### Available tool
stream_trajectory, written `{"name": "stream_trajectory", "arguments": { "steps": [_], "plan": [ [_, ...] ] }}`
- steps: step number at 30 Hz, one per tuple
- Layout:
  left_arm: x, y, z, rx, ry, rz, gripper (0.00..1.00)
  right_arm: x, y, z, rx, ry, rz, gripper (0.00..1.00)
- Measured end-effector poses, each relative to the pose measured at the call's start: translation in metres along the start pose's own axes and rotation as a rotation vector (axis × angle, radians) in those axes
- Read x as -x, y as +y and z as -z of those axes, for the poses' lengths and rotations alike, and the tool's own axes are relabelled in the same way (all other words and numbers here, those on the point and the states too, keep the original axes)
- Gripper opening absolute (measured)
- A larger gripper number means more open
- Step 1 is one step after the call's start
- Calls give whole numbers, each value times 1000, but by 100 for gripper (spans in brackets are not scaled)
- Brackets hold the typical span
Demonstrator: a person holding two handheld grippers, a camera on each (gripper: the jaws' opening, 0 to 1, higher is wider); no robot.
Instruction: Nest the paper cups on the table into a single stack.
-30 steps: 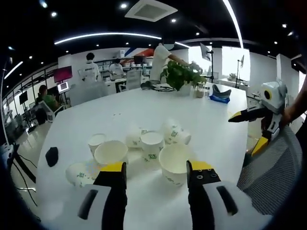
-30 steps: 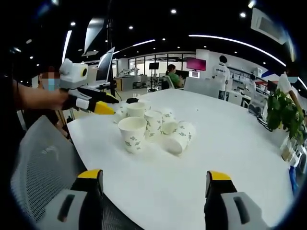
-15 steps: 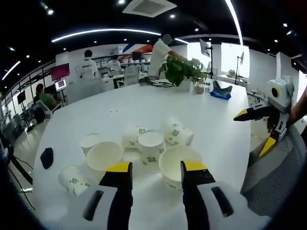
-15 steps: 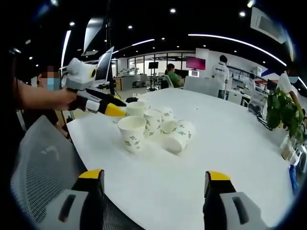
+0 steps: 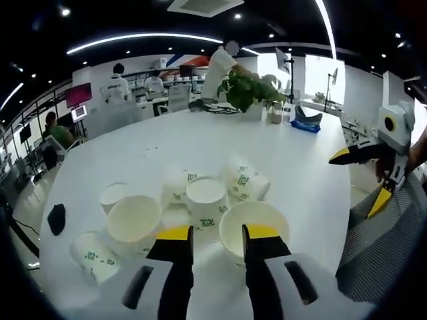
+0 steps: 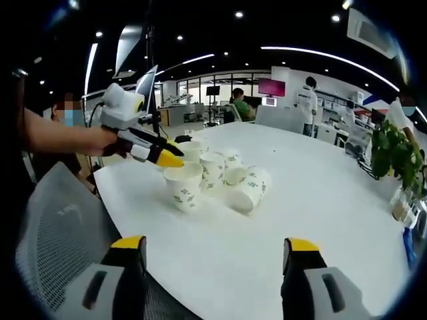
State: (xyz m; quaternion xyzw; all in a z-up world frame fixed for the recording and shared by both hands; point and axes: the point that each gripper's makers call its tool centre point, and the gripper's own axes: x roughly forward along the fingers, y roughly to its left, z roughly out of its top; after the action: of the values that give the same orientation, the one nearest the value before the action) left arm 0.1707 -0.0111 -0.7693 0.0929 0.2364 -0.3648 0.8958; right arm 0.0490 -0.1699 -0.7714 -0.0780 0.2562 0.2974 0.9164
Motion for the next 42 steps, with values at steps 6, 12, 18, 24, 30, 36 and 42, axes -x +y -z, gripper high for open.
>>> {"name": "stream_trajectory", "arguments": {
  "steps": [6,12,18,24,30,36,42],
  "plan": [
    [-8,-2,-1,10,13,11,23,0,0,1,4,7,2,83],
    [-12,-5,3,22,33,36,15,0,-1,1,0,10,5,82],
    [-11,-8,4,40,41,53,2,0,-1,1,-4,8,3,82],
    [-8,-8,5,61,42,51,1,0,-1,2,-6,7,0,81],
    [-1,-10,7,76,51,51,1,0,0,2,-6,3,-5,81],
    [7,-6,12,67,60,45,0,0,0,2,-3,3,-3,81],
    [14,-6,14,73,68,41,0,0,0,2,0,4,-5,81]
  ]
}}
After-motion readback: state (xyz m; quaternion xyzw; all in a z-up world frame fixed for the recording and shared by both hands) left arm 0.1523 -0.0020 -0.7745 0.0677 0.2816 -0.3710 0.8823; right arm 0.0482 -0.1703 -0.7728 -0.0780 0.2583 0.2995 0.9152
